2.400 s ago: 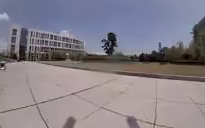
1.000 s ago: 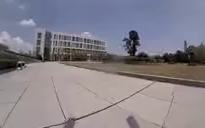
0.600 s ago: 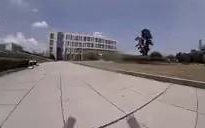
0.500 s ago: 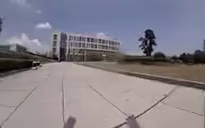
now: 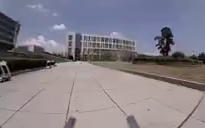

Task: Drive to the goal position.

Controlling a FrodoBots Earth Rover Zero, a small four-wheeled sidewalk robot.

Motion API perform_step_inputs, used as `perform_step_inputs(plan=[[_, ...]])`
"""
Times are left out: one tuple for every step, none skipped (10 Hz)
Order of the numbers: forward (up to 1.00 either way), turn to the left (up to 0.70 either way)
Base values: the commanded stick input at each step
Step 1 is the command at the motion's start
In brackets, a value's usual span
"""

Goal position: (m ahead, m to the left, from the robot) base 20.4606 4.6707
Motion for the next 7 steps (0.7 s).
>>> perform_step_inputs(plan=[[0.70,0.03],[0.70,0.00],[0.70,0.00],[0.70,0.00],[0.70,0.00],[0.70,0.00],[0.70,0.00]])
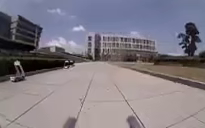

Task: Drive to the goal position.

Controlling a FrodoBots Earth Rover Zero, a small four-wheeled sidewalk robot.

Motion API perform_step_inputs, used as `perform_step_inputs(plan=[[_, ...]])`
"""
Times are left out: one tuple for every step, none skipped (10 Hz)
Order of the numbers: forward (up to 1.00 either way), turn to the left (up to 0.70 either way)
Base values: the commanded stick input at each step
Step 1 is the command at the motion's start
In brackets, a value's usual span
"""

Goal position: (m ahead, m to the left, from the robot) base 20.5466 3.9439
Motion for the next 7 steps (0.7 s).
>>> perform_step_inputs(plan=[[0.70,-0.03],[0.70,-0.26],[0.70,-0.27],[0.70,-0.02],[0.70,0.00],[0.70,0.00],[0.70,0.00]])
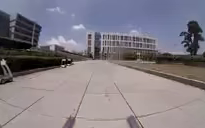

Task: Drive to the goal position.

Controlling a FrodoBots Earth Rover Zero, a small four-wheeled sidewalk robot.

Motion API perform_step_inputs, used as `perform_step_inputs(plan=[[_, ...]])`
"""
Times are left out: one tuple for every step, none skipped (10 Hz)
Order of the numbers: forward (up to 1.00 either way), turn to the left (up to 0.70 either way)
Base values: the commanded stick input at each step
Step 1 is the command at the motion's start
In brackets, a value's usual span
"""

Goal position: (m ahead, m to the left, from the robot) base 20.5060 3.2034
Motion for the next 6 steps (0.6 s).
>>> perform_step_inputs(plan=[[0.70,0.00],[0.70,0.00],[0.70,0.00],[0.70,0.00],[0.70,0.00],[0.70,0.00]])
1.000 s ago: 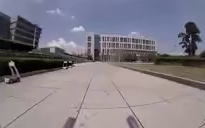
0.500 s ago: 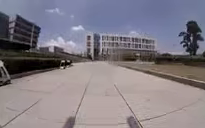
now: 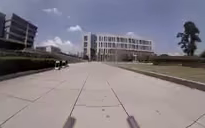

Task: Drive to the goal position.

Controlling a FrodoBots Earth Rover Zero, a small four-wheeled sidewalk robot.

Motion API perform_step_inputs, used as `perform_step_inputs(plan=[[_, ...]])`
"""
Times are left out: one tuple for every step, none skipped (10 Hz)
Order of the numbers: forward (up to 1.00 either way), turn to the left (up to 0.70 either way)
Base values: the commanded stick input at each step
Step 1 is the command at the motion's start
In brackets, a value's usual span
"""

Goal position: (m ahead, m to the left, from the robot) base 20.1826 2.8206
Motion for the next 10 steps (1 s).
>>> perform_step_inputs(plan=[[0.70,0.00],[0.70,0.00],[0.70,0.00],[0.70,0.00],[0.70,0.00],[0.70,0.00],[0.70,0.00],[0.70,0.00],[0.70,0.00],[0.70,0.00]])
